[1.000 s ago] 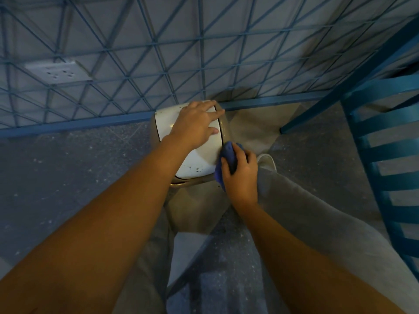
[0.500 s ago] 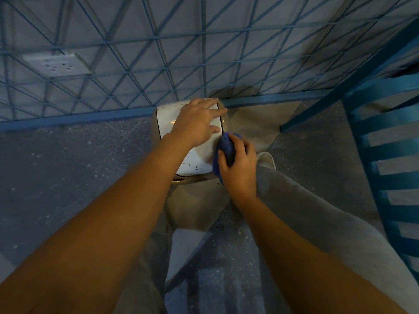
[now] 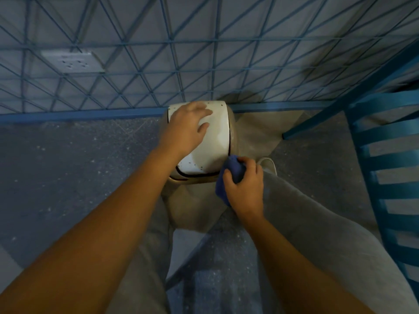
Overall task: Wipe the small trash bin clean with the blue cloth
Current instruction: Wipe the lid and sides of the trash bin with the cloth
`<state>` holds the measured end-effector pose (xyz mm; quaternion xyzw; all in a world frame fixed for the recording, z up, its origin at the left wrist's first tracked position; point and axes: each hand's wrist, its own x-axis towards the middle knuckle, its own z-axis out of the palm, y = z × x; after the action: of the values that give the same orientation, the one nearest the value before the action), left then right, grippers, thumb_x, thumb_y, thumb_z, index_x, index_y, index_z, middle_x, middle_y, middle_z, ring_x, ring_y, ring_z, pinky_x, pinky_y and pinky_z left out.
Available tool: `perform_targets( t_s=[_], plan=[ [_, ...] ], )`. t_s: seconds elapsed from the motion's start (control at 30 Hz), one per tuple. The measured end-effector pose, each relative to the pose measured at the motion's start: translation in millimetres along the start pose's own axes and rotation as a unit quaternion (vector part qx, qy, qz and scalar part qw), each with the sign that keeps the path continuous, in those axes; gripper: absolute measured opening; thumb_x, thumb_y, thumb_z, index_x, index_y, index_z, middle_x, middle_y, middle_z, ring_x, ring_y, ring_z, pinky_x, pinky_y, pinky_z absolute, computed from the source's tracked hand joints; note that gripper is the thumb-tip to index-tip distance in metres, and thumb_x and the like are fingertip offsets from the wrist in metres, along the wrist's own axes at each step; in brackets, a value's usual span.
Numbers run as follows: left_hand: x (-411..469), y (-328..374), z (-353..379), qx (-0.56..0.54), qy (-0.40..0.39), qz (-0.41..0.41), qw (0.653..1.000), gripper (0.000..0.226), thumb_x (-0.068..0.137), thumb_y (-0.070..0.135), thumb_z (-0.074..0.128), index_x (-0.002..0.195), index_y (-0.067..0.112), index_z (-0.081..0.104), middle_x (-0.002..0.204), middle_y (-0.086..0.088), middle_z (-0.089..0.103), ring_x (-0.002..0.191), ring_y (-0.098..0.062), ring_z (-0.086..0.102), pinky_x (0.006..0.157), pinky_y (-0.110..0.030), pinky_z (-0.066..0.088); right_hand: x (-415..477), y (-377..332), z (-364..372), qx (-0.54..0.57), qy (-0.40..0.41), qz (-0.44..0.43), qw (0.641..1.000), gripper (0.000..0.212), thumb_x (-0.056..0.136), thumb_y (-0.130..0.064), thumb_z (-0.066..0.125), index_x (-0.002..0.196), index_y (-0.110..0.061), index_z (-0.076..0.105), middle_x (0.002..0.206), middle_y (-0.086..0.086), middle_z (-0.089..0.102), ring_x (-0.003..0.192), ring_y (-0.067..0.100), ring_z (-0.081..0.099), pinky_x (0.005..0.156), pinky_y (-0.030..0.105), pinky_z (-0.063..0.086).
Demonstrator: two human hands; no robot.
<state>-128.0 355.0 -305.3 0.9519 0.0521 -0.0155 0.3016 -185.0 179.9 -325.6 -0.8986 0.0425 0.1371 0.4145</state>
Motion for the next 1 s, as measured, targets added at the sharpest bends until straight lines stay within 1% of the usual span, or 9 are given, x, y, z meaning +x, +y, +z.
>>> perform_targets(
  t_s=[0.1, 0.2, 0.27, 0.33, 0.47, 0.63, 0.7, 0.9, 1.0],
  plan=[
    [-22, -16, 2, 0.077, 0.003, 0.03, 0.997, 0.039, 0.086, 0.015, 0.059, 0.124, 0.007, 0.057, 0.137, -0.015, 0.049, 0.126, -0.034, 0.043, 0.106, -0.044, 0.031, -2, -9, 2, -0.015, -0.028, -0.072, 0.997, 0.042, 0.082, -0.02, 0.063, 0.121, -0.012, 0.053, 0.122, 0.009, 0.046, 0.108, 0.02, 0.052, 0.093, 0.024, 0.043],
    [-31, -25, 7, 0.131, -0.059, 0.044, 0.989, 0.053, 0.086, 0.019, 0.061, 0.135, 0.008, 0.044, 0.148, -0.012, 0.035, 0.137, -0.032, 0.03, 0.111, -0.043, 0.024, -4, -13, 8, -0.047, -0.045, -0.119, 0.991, 0.042, 0.082, -0.02, 0.064, 0.122, -0.012, 0.053, 0.123, 0.01, 0.046, 0.11, 0.021, 0.052, 0.093, 0.019, 0.039],
    [-30, -28, 8, 0.131, -0.072, 0.048, 0.988, 0.058, 0.086, 0.019, 0.06, 0.139, 0.009, 0.038, 0.151, -0.011, 0.03, 0.139, -0.031, 0.027, 0.114, -0.041, 0.021, -3, -15, 10, -0.066, -0.042, -0.132, 0.988, 0.043, 0.083, -0.02, 0.064, 0.123, -0.012, 0.054, 0.125, 0.011, 0.046, 0.112, 0.023, 0.052, 0.092, 0.019, 0.037],
    [-28, -30, 7, 0.119, -0.07, 0.055, 0.989, 0.057, 0.086, 0.017, 0.06, 0.138, 0.009, 0.038, 0.15, -0.011, 0.031, 0.138, -0.032, 0.028, 0.114, -0.041, 0.021, 1, -16, 14, -0.084, -0.026, -0.141, 0.986, 0.044, 0.083, -0.02, 0.064, 0.125, -0.01, 0.053, 0.126, 0.014, 0.047, 0.113, 0.026, 0.051, 0.093, 0.026, 0.041],
    [-27, -34, 3, 0.105, -0.069, 0.064, 0.99, 0.054, 0.087, 0.014, 0.058, 0.138, 0.01, 0.04, 0.149, -0.01, 0.034, 0.137, -0.031, 0.031, 0.114, -0.038, 0.021, 6, -10, 25, -0.126, -0.006, -0.154, 0.98, 0.046, 0.083, -0.017, 0.065, 0.126, -0.008, 0.054, 0.125, 0.019, 0.05, 0.111, 0.033, 0.053, 0.092, 0.04, 0.048],
    [-27, -35, 3, 0.095, -0.069, 0.067, 0.991, 0.05, 0.089, 0.01, 0.054, 0.138, 0.012, 0.04, 0.15, -0.008, 0.033, 0.137, -0.03, 0.03, 0.114, -0.035, 0.019, -4, 14, 42, -0.171, -0.051, -0.15, 0.973, 0.043, 0.079, -0.015, 0.066, 0.12, -0.006, 0.058, 0.121, 0.019, 0.054, 0.107, 0.038, 0.056, 0.085, 0.048, 0.053],
    [-27, -36, 3, 0.091, -0.068, 0.065, 0.991, 0.051, 0.09, 0.01, 0.054, 0.138, 0.012, 0.039, 0.15, -0.008, 0.032, 0.138, -0.029, 0.029, 0.115, -0.035, 0.019, -6, 15, 42, -0.163, -0.054, -0.144, 0.974, 0.04, 0.081, -0.016, 0.065, 0.12, -0.006, 0.059, 0.121, 0.018, 0.054, 0.109, 0.036, 0.054, 0.087, 0.048, 0.052],
    [-26, -34, 5, 0.095, -0.071, 0.051, 0.992, 0.052, 0.092, 0.012, 0.05, 0.141, 0.016, 0.033, 0.153, -0.004, 0.027, 0.14, -0.025, 0.024, 0.116, -0.032, 0.015, 1, 3, 35, -0.114, 0.027, -0.138, 0.983, 0.042, 0.084, -0.019, 0.063, 0.124, -0.007, 0.055, 0.124, 0.019, 0.052, 0.112, 0.032, 0.053, 0.094, 0.039, 0.046],
    [-26, -33, 5, 0.09, -0.066, 0.056, 0.992, 0.05, 0.092, 0.01, 0.05, 0.14, 0.014, 0.036, 0.152, -0.006, 0.029, 0.138, -0.027, 0.026, 0.116, -0.033, 0.017, 3, 6, 36, -0.13, -0.012, -0.125, 0.984, 0.043, 0.084, -0.018, 0.063, 0.125, -0.006, 0.055, 0.126, 0.019, 0.051, 0.114, 0.034, 0.051, 0.096, 0.043, 0.047]
  ],
)
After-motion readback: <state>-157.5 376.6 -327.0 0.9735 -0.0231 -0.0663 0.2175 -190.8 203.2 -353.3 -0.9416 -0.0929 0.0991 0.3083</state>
